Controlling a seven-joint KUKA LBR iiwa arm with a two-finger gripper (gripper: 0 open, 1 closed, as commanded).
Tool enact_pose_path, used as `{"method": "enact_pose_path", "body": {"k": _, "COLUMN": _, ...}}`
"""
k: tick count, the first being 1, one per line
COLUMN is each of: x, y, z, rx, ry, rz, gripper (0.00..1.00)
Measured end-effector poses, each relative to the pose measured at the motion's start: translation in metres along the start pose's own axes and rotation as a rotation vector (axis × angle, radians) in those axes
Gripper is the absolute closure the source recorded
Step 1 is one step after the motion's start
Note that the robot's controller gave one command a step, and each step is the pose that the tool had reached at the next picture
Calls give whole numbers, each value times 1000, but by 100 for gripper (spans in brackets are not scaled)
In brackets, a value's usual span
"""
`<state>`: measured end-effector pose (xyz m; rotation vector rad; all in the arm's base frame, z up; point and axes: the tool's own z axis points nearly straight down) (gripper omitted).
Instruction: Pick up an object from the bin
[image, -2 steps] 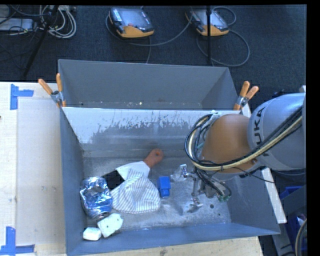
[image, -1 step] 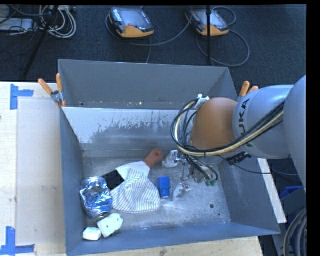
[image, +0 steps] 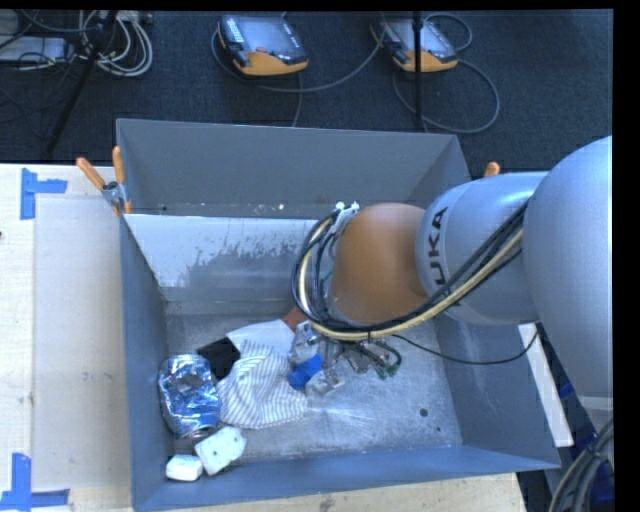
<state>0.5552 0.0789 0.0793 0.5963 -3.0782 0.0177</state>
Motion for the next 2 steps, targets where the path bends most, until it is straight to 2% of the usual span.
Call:
{"method": "enact_pose_path", "body": {"k": 1, "x": 0, "y": 0, "z": 0, "rx": 0, "ry": -1, "rz": 0, "gripper": 100}}
{"method": "enact_pose_path", "body": {"k": 2, "x": -7, "y": -16, "z": -128, "rx": -10, "ry": -9, "rz": 55, "gripper": 100}}
